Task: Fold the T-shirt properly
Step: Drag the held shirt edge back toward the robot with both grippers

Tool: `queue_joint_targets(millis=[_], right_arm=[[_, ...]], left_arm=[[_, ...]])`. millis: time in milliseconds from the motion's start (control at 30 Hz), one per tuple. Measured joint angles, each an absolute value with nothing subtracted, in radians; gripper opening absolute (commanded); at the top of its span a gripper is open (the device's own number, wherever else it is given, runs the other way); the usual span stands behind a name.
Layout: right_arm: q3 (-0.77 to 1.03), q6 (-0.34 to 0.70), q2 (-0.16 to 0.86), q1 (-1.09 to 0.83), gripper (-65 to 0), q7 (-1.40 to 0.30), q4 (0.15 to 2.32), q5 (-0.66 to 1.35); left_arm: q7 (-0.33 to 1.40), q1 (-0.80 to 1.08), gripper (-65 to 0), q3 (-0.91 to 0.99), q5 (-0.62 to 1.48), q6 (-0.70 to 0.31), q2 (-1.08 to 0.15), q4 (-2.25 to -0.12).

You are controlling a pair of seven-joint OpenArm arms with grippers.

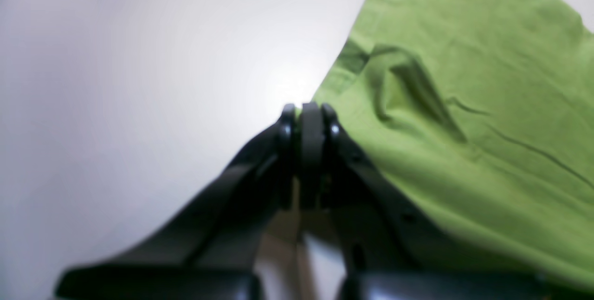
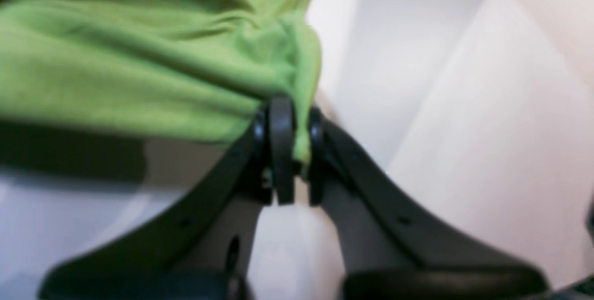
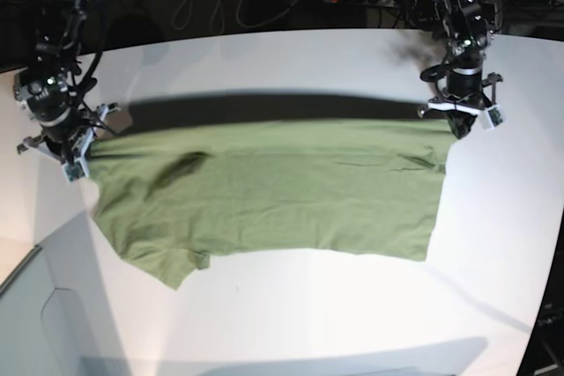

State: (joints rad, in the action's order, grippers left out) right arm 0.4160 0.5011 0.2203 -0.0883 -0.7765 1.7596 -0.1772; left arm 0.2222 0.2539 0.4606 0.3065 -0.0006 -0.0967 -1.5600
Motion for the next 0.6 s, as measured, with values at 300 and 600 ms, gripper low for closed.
queue_joint_targets(millis=[300,600], right_arm=[[0.418,0.501,0.219,-0.057,-65.0,-0.800,1.729,-0.174],[0.419,0.501,0.219,-0.178,-65.0,-0.795,1.735,-0.176]], left_arm=[[0.315,0.208,-65.0,0.462,0.304,0.001,-0.092,-1.581],[0.319,0.351,-65.0,0.464,0.309,0.005,-0.052,-1.662]])
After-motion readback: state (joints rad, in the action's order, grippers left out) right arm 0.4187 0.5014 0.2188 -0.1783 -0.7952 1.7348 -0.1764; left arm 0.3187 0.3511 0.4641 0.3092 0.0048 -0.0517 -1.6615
